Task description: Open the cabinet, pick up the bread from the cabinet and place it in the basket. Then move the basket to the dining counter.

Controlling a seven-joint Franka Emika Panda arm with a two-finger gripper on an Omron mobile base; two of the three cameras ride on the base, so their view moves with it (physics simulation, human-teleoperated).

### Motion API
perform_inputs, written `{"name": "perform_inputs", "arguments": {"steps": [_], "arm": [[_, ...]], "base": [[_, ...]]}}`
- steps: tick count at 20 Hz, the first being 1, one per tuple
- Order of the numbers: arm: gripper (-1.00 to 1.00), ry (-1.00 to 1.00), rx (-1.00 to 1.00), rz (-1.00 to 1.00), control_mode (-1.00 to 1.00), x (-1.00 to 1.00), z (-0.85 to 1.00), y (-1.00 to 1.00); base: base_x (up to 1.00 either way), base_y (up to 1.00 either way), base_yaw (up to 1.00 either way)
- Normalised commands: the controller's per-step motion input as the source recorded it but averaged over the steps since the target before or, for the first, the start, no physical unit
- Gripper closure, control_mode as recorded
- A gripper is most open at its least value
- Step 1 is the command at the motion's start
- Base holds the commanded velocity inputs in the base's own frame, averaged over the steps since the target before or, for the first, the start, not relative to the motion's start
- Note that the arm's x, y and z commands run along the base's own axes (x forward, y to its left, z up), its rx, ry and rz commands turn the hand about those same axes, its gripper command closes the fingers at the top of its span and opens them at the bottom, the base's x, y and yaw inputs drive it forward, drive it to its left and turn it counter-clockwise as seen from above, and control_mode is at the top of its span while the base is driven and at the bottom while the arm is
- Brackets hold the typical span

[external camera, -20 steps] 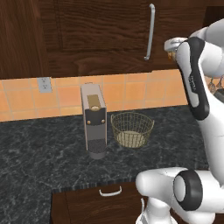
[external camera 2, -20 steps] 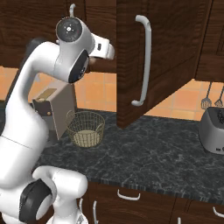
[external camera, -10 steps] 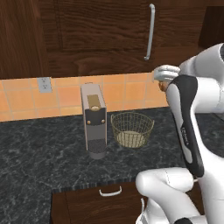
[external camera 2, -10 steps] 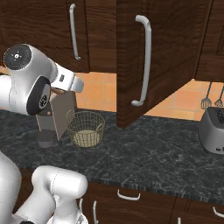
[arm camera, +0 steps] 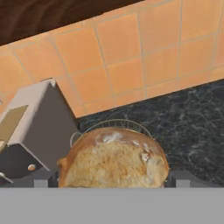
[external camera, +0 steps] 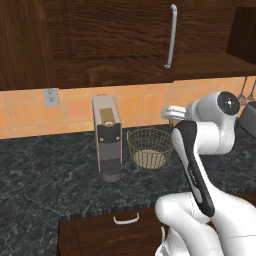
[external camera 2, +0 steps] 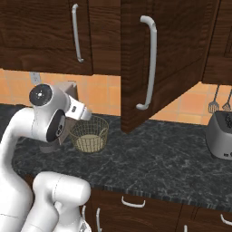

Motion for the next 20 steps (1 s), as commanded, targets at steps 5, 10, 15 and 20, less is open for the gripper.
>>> {"name": "perform_inputs", "arguments": {"steps": [5,10,15,20], "arm": [[1.0,0.17,0.0,0.0,-1.0,0.6,-0.79,0.05],[1.0,0.14,0.0,0.0,-1.0,0.69,-0.42,0.0],[1.0,0.08,0.0,0.0,-1.0,0.44,-0.5,0.0],[1.0,0.07,0.0,0.0,-1.0,0.37,-0.46,0.03]], "base": [[0.0,0.0,0.0],[0.0,0.0,0.0],[0.0,0.0,0.0],[0.0,0.0,0.0]]}}
